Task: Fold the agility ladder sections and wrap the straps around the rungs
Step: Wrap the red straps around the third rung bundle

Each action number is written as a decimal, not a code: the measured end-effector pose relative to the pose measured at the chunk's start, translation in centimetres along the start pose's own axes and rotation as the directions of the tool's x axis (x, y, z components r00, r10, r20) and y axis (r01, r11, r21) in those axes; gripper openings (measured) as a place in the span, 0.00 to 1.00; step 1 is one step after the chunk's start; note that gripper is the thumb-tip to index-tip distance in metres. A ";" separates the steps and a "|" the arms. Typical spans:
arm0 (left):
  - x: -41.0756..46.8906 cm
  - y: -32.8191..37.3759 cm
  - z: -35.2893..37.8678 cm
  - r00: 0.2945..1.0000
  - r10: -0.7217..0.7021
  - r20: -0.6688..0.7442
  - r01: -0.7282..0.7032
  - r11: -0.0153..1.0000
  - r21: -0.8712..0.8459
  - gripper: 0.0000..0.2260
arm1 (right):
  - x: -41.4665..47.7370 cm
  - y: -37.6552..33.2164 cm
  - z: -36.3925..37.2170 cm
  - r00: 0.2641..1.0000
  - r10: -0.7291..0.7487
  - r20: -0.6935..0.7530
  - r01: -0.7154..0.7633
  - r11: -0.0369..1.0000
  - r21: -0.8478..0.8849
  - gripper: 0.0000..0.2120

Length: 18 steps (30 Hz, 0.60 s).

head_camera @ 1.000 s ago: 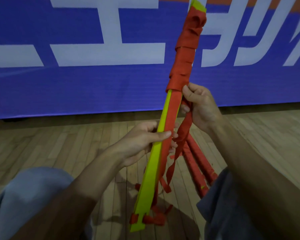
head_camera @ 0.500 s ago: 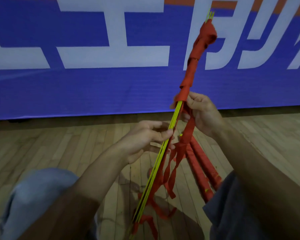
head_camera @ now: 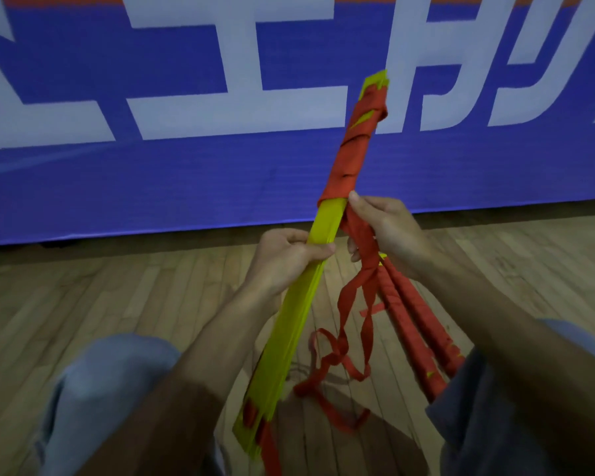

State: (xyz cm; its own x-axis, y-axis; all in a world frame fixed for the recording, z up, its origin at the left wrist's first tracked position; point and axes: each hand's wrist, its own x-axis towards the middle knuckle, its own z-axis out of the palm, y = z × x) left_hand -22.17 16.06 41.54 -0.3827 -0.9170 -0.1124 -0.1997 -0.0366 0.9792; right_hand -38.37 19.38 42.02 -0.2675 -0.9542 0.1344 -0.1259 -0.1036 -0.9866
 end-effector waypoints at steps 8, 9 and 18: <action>0.6 -0.9 0.9 0.977 0.199 -0.071 -0.179 0.957 0.228 0.17 | 0.9 1.0 -0.2 0.983 -0.036 -0.180 0.043 0.999 0.033 0.15; 0.6 -0.8 1.0 0.977 0.208 -0.050 -0.193 0.957 0.219 0.15 | 1.0 1.1 -0.6 0.980 -0.015 -0.197 0.027 0.998 0.059 0.14; -0.5 0.2 1.0 0.935 0.133 0.329 -0.077 0.981 -0.177 0.13 | 0.6 0.4 -2.5 0.993 -0.100 -0.056 0.113 0.917 0.382 0.14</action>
State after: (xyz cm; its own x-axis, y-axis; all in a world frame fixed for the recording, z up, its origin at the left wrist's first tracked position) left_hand -22.93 16.91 41.64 -0.6809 -0.7318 -0.0307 -0.0071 -0.0353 0.9994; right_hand -40.97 19.51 41.92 -0.3067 -0.9219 0.2369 0.2190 -0.3105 -0.9250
